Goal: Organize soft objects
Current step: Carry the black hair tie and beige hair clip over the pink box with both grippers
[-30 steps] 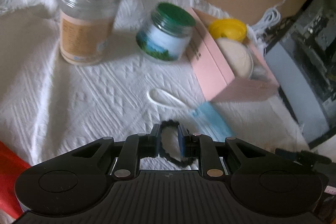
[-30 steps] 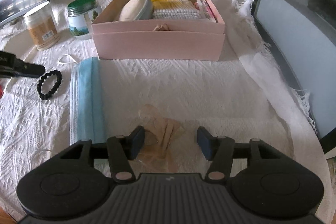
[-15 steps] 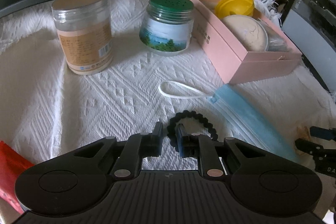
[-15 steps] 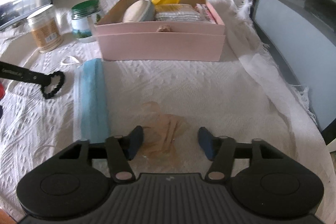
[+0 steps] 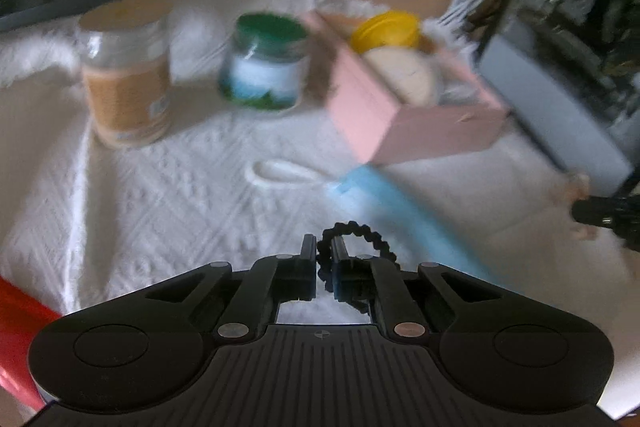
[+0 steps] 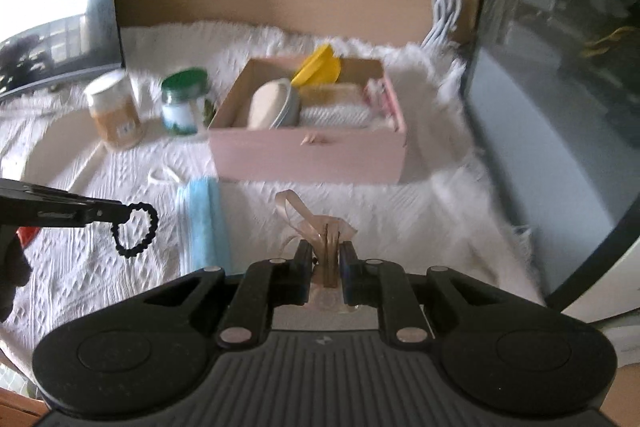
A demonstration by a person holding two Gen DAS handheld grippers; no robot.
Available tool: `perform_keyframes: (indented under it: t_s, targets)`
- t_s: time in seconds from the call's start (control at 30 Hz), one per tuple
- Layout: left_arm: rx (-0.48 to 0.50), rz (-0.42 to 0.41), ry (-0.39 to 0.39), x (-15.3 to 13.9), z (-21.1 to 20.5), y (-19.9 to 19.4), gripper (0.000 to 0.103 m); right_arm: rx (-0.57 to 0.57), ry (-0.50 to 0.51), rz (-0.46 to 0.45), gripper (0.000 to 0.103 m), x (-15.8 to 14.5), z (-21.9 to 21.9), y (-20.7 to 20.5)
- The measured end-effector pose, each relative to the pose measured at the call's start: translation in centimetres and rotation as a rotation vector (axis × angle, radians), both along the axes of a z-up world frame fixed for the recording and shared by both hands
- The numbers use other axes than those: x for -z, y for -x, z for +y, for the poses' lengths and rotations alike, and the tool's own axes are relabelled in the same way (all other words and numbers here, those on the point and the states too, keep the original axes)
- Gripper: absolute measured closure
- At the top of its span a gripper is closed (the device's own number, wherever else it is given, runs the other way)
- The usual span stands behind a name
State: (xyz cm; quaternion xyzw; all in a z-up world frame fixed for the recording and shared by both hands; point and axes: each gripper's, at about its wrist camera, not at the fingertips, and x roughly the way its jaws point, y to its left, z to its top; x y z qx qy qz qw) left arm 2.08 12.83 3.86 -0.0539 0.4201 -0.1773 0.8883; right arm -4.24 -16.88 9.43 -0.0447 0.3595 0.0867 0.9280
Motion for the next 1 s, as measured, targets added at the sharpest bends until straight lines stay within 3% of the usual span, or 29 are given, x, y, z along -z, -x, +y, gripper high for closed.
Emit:
perform_keyframes:
  t_s: [0.23, 0.5, 0.57, 0.63, 0.7, 0.8, 0.9, 1.0]
  targets:
    - [0.07, -0.142, 0.098, -5.5, -1.9, -1.4, 0.094, 0.033, 0.003, -0.03, 0.089, -1.2, -1.3, -0.3]
    - [0.053, -0.264, 0.121, -9.4, -5.8, -9.9, 0.093, 0.042, -0.034, -0.042, 0.089, -1.6, -1.3, -2.1]
    - [0.026, -0.259, 0.139, -9.2, -6.5, -12.5, 0.093, 0.046, -0.028, -0.049, 0.089, -1.8, -1.4, -2.5]
    - [-0.002, -0.231, 0.205, -8.3, -6.7, -15.3, 0.093, 0.056, -0.025, -0.052, 0.089, -2.0, -1.6, -2.8]
    - [-0.042, -0.172, 0.253, -6.6, -6.8, -17.9, 0.091, 0.066, -0.019, -0.05, 0.089, -2.1, -2.0, -3.1]
    - [-0.118, -0.05, 0.202, -3.7, -7.8, -20.4, 0.089, 0.084, -0.009, -0.028, 0.089, -1.8, -2.7, -3.8]
    - [-0.138, -0.06, 0.244, -2.6, -7.2, -19.8, 0.089, 0.099, -0.001, -0.004, 0.089, -1.2, -3.4, -4.8]
    - [-0.139, -0.071, 0.351, -3.1, -5.5, -18.3, 0.089, 0.094, 0.004, -0.002, 0.089, -1.3, -3.5, -6.1]
